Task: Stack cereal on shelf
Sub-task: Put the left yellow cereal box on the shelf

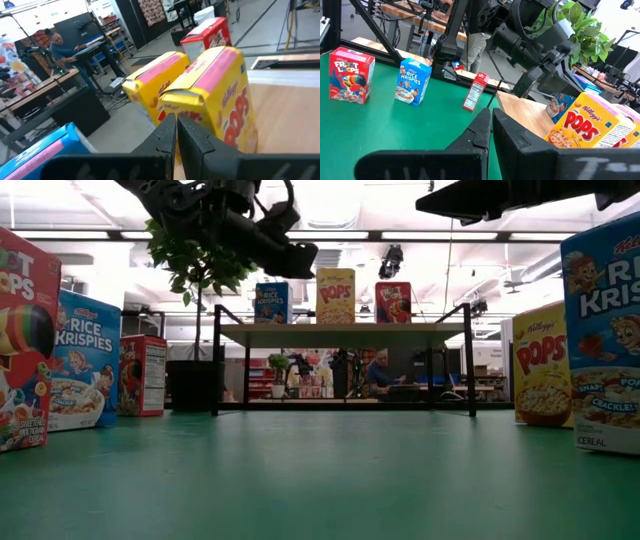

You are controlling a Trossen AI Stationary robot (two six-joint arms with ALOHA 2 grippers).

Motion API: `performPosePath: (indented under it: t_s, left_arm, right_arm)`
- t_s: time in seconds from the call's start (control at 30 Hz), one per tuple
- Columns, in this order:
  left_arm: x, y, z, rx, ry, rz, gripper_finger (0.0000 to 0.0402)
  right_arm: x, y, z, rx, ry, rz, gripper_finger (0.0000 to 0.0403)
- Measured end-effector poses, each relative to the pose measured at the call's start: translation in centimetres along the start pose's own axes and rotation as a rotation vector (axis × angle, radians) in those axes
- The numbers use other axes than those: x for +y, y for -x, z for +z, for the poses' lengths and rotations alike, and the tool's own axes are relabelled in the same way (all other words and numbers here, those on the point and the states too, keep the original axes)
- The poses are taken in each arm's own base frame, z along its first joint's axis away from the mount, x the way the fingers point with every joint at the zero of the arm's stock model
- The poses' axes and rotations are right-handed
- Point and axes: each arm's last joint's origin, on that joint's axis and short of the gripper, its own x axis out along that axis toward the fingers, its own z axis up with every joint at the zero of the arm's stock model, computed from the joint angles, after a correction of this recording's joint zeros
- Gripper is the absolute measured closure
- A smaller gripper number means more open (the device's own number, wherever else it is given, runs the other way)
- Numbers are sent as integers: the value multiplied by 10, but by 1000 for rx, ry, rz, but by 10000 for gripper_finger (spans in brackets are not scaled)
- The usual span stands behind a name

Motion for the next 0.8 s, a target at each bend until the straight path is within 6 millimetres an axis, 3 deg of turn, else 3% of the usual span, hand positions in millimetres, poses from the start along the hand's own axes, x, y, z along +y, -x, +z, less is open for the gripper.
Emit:
performPosePath:
  t_s: [0.27,0.47,0.63,0.8]
  left_arm:
    - [-7,33,22,-25,-51,-79,402]
    - [1,90,41,-137,-65,-159,402]
    - [14,133,36,-266,-18,-303,402]
    - [23,155,18,-307,-4,-341,402]
  right_arm:
    - [-11,-1,4,2,-191,-100,394]
    - [-25,-3,9,15,-362,-151,394]
    - [-48,-3,24,38,-481,-225,394]
    - [-83,-8,49,105,-518,-331,394]
